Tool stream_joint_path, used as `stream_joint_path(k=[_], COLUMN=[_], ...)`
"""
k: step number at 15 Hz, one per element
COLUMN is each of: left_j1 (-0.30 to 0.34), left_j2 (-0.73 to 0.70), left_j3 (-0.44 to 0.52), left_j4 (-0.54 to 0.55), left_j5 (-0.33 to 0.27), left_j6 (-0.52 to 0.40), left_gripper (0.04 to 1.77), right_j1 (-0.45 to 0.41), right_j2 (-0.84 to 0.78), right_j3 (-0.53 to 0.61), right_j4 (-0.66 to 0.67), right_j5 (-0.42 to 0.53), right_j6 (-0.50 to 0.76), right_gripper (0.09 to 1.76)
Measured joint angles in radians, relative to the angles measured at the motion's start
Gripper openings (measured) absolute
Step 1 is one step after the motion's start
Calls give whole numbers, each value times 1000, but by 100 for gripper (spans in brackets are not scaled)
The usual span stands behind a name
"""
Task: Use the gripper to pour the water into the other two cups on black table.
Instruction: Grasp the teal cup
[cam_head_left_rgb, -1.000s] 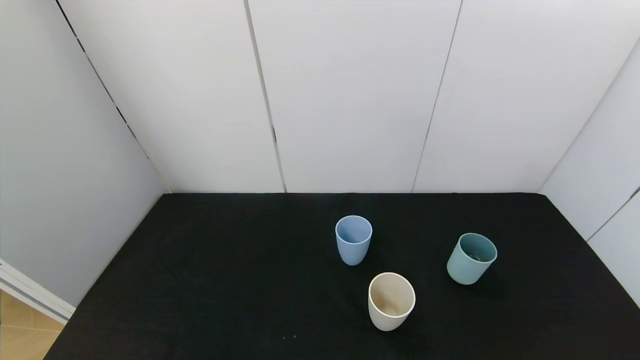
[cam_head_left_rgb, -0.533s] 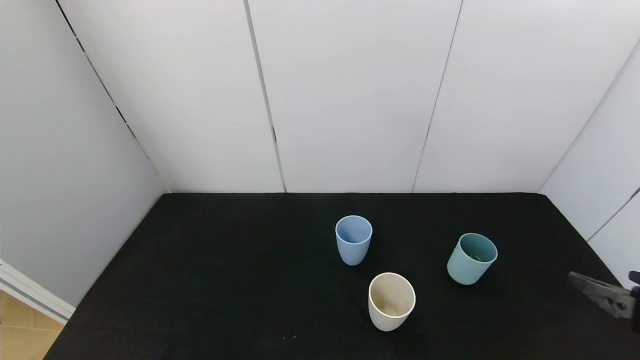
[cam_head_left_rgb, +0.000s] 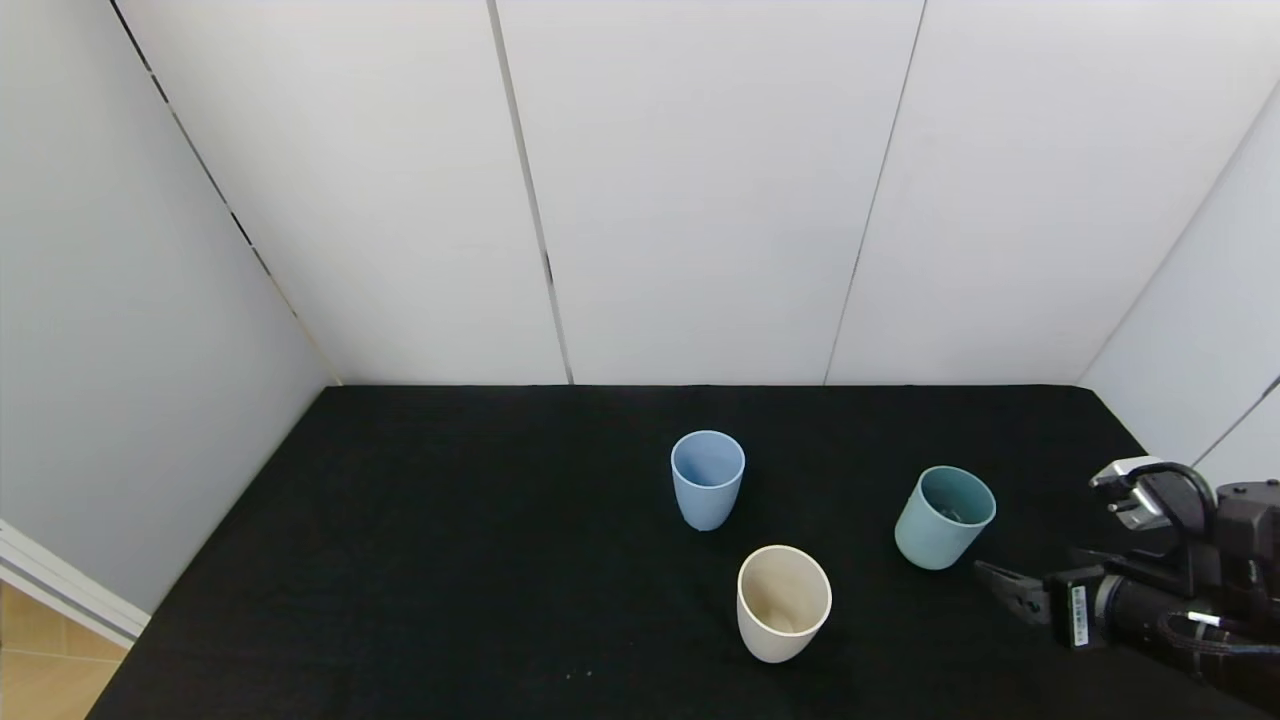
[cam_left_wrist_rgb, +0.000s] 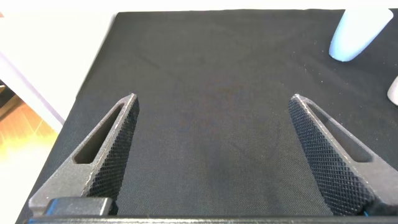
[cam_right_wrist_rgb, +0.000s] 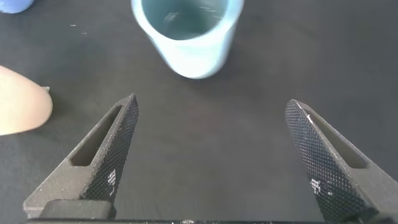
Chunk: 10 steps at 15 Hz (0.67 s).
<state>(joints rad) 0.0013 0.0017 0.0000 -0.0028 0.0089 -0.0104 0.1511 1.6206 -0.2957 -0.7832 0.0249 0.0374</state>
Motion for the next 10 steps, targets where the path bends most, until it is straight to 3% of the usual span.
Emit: stream_joint_path(k=[6,10], left_j1=[0,0], left_j2=[0,0], left_j3=[0,0], left_j4=[0,0], left_j5=[0,0], left_j6=[0,0], left_gripper=[172,172], right_j1=[67,64], right_j2=[238,330], right_j3=[49,13], right_j4=[-311,-390], right_j5=[-41,-43], right_j6=[3,-21], right_gripper=[171,171])
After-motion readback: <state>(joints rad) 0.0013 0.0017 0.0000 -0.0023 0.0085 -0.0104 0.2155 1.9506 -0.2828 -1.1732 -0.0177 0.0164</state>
